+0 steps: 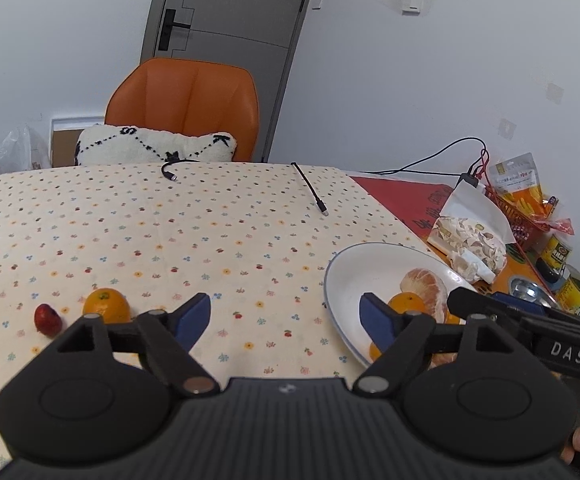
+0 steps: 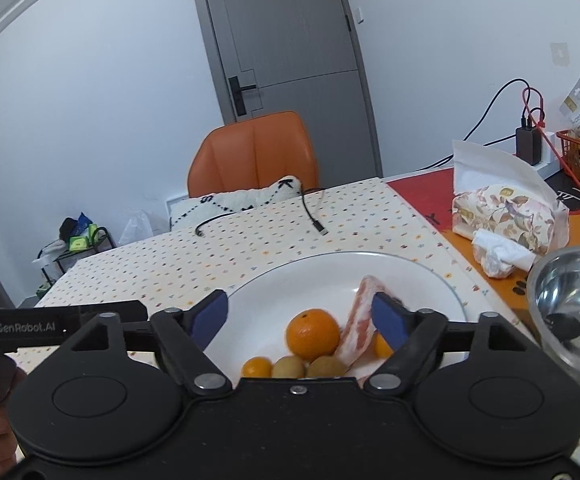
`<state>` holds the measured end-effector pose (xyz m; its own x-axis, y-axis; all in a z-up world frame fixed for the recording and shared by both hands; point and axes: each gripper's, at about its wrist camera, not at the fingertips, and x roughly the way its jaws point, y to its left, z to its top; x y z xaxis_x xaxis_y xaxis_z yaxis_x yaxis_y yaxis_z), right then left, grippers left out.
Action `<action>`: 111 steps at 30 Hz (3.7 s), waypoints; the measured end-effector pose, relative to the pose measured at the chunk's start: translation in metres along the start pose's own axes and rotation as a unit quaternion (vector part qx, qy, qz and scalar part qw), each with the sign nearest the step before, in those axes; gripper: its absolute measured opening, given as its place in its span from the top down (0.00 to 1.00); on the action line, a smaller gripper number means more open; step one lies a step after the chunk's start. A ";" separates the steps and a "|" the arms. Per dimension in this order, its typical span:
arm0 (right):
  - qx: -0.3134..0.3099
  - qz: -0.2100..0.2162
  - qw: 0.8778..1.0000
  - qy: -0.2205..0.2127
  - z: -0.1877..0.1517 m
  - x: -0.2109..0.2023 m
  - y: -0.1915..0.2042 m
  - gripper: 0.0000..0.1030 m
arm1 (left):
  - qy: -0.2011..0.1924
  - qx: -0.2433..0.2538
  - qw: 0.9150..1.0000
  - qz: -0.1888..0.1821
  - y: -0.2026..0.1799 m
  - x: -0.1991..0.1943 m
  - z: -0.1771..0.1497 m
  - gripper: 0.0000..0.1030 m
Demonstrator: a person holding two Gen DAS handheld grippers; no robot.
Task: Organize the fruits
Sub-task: 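Move both open tools back toward the small red fruit and the orange, then grasp the small red fruit with the left tool while the right tool grasps the orange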
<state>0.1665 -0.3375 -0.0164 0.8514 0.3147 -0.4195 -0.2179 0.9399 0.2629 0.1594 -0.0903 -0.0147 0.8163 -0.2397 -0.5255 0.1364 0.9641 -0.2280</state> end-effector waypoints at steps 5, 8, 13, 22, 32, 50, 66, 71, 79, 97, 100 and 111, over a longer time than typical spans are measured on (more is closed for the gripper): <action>-0.002 0.012 1.000 -0.001 -0.004 -0.008 0.010 0.16 | -0.010 -0.004 1.000 0.003 0.008 -0.012 -0.003 0.22; -0.002 0.017 1.000 -0.002 -0.005 -0.013 0.014 0.16 | -0.015 -0.004 1.000 0.008 0.012 -0.019 -0.004 0.22; -0.003 0.024 1.000 -0.001 -0.007 -0.017 0.020 0.16 | -0.024 -0.008 1.000 0.013 0.021 -0.029 -0.005 0.22; -0.012 0.036 0.999 -0.004 -0.010 -0.020 0.035 0.11 | -0.036 -0.013 0.999 0.026 0.037 -0.045 -0.008 0.22; -0.017 0.055 0.998 -0.002 -0.013 -0.018 0.052 0.05 | -0.037 -0.021 0.998 0.045 0.056 -0.061 -0.012 0.22; -0.032 0.100 0.994 0.014 -0.021 -0.009 0.087 0.00 | -0.039 -0.027 0.996 0.079 0.090 -0.086 -0.020 0.08; -0.050 0.144 0.988 0.038 -0.028 0.015 0.120 0.01 | -0.041 -0.040 0.992 0.110 0.120 -0.092 -0.028 0.10; -0.055 0.149 0.986 0.047 -0.028 0.025 0.130 0.01 | -0.034 -0.042 0.992 0.115 0.127 -0.086 -0.027 0.10; -0.064 0.150 0.985 0.061 -0.026 0.043 0.145 0.02 | -0.029 -0.037 0.993 0.112 0.132 -0.070 -0.022 0.11; -0.057 0.161 0.980 0.103 -0.022 0.087 0.156 0.17 | -0.006 -0.053 0.992 0.112 0.145 -0.031 -0.014 0.32; -0.060 0.159 0.979 0.110 -0.023 0.095 0.159 0.20 | -0.002 -0.055 0.992 0.113 0.149 -0.025 -0.013 0.37; -0.063 0.162 0.976 0.135 -0.025 0.119 0.168 0.33 | 0.005 -0.070 0.991 0.117 0.162 -0.014 -0.015 0.45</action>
<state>0.2192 -0.1388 -0.0437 0.5752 0.6056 -0.5498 -0.5259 0.7887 0.3186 0.1617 0.0678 -0.0568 0.8104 -0.0141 -0.5857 -0.1356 0.9680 -0.2110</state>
